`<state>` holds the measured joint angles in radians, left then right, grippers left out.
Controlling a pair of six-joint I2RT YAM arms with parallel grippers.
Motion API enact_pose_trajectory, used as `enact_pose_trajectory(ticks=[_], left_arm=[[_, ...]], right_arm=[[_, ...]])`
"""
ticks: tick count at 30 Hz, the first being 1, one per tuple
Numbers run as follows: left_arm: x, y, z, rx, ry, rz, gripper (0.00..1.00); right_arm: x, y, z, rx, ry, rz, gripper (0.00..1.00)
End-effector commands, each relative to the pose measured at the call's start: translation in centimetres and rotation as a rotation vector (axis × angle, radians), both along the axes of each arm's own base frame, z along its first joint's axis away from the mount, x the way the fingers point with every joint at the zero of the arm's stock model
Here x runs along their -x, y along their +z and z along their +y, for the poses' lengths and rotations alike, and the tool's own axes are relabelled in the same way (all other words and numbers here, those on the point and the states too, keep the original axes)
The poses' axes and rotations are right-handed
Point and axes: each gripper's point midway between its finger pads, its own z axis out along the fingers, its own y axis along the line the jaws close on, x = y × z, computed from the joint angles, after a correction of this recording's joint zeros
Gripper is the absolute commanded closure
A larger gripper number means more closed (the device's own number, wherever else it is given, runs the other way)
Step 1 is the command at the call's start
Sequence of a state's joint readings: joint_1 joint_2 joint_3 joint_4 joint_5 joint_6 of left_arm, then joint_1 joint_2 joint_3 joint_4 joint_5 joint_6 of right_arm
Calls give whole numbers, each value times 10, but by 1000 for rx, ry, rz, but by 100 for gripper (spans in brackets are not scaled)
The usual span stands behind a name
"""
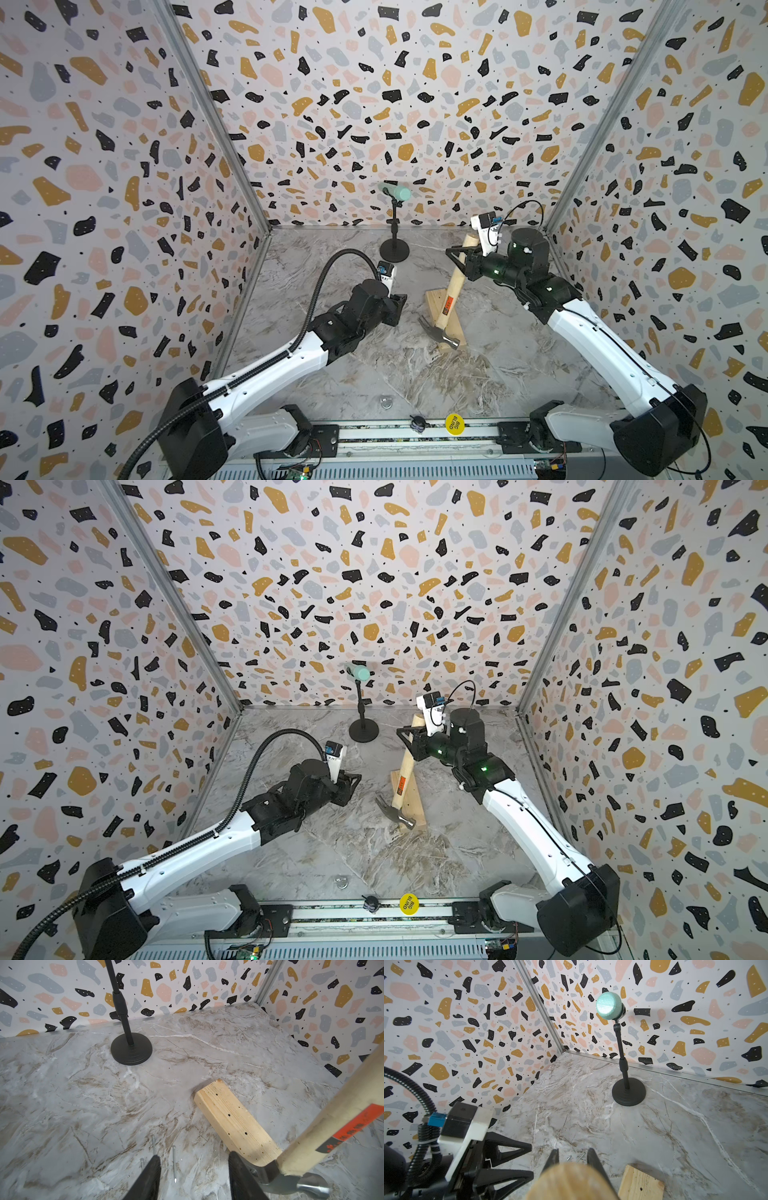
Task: Use a claw hammer to pull out a nail
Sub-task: Place the nail at the center of the board, then place the hammer at the center of the board.
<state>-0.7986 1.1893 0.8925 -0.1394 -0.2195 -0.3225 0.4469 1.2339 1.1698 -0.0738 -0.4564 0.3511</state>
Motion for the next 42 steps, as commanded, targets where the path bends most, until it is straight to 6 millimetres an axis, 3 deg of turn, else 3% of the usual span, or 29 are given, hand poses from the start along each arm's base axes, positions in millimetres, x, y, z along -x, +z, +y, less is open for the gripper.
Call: enact_pose_trajectory(ticks=[1,12,31,42], left_arm=[[-4,18,-2,-6,18,-76,51],[10,15,-29,-65,-18,-116,51],[30,9,-54,-86,-58,-142,47],[37,9,-73,-72,-86,-144,47]], right_arm=[[7,47,4,-140,51,-78,100],[0,33,13,-195,97,-8,100],[-7,19,24,-244,130,62,100],[-7,15,40,-245,146,80,100]])
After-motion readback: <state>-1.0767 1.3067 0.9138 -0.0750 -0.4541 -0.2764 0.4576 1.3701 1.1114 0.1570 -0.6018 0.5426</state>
